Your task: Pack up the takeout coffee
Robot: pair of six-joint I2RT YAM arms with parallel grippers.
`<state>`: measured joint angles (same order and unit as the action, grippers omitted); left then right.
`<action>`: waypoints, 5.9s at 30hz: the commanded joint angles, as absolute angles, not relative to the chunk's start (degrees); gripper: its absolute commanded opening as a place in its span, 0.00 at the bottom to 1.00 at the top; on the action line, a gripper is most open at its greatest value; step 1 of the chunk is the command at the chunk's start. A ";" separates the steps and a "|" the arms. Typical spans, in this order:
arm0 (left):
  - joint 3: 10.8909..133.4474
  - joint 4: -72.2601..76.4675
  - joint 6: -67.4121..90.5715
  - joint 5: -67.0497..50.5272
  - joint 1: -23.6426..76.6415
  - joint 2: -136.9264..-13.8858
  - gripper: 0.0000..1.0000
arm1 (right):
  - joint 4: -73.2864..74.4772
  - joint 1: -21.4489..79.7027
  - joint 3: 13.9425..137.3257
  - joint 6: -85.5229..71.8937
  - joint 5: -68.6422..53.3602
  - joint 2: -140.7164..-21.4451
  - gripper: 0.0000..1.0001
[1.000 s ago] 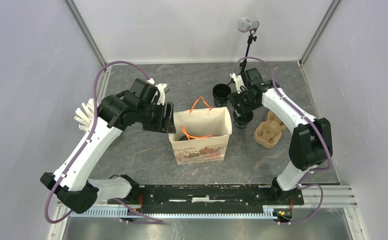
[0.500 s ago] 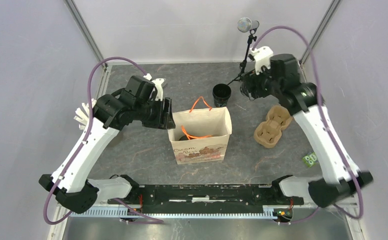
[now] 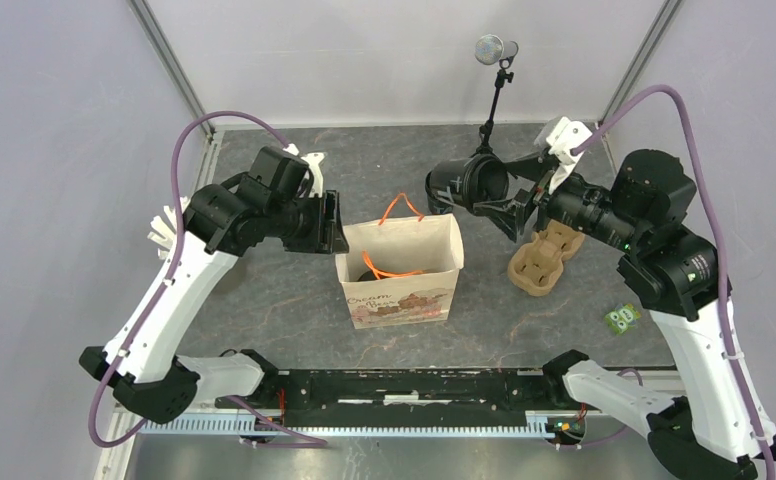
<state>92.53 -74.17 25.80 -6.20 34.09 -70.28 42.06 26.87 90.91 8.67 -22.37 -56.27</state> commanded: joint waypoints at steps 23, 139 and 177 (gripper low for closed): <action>91.19 -72.37 28.80 -9.27 33.54 -70.91 0.55 | 47.05 39.11 87.75 12.21 -28.67 -60.76 0.66; 62.70 -42.91 23.29 -23.11 32.79 -49.58 0.06 | 42.77 72.00 75.83 36.46 23.18 -71.17 0.65; 58.47 -51.91 29.90 -25.49 32.83 -45.14 0.63 | 45.73 77.76 69.43 30.16 16.83 -68.01 0.63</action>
<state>59.40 -51.27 26.74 -23.53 33.08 -44.82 46.19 77.01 69.73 32.32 14.79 -68.34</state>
